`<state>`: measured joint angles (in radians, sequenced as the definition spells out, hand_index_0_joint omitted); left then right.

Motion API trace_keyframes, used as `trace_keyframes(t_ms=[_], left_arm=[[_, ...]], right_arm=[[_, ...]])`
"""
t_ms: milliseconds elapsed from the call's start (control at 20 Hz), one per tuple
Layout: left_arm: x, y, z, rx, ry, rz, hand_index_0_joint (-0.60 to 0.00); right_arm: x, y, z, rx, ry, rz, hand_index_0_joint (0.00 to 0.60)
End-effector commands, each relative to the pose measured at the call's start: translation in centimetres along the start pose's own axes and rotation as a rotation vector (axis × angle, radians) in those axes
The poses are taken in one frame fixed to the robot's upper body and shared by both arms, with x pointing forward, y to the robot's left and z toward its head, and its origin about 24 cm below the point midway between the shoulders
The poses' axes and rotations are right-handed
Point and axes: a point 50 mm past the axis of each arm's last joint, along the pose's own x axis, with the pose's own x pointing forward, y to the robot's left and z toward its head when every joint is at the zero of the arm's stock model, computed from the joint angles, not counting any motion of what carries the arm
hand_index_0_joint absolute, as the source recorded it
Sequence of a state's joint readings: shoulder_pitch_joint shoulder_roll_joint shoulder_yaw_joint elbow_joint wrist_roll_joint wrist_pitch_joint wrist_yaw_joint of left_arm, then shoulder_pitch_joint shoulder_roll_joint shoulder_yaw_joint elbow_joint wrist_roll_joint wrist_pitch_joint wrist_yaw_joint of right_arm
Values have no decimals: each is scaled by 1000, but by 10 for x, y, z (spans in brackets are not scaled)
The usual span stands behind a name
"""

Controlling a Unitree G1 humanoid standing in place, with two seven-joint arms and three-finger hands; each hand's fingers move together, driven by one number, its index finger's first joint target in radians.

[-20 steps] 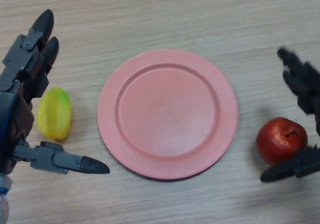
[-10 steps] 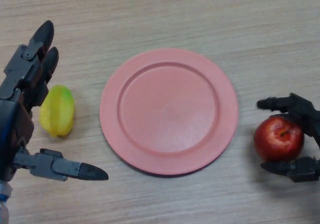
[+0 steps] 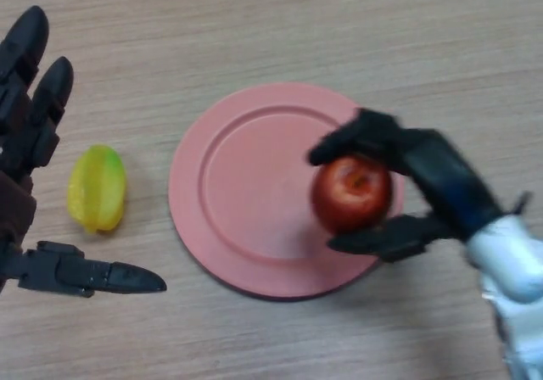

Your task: Pick up the red apple and place it on the plate

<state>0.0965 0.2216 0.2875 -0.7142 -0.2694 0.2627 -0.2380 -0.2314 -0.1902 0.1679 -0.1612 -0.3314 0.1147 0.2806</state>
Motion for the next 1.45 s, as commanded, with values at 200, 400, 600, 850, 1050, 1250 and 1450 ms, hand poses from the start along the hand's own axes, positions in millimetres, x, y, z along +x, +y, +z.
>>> trace_keyframes(t_ms=[200,400,600,850,1050,1250,1450], left_arm=[[-5,10,30,68,-153,55,0],[-5,9,30,99,-170,63,0],[4,11,32,159,-177,59,0],[6,14,31,154,-201,57,0],[6,13,24,136,-182,79,0],[7,13,17,134,-172,72,0],[6,14,18,131,-157,76,0]], right_arm=[[18,-4,13,-85,-118,-67,600],[18,-5,16,-28,-100,-39,152],[11,-41,44,116,-157,-87,0],[-38,-85,50,157,-255,-223,0],[-72,-91,50,300,-319,-332,0],[-82,-91,47,333,-301,-346,0],[-82,-90,48,324,-290,-364,0]])
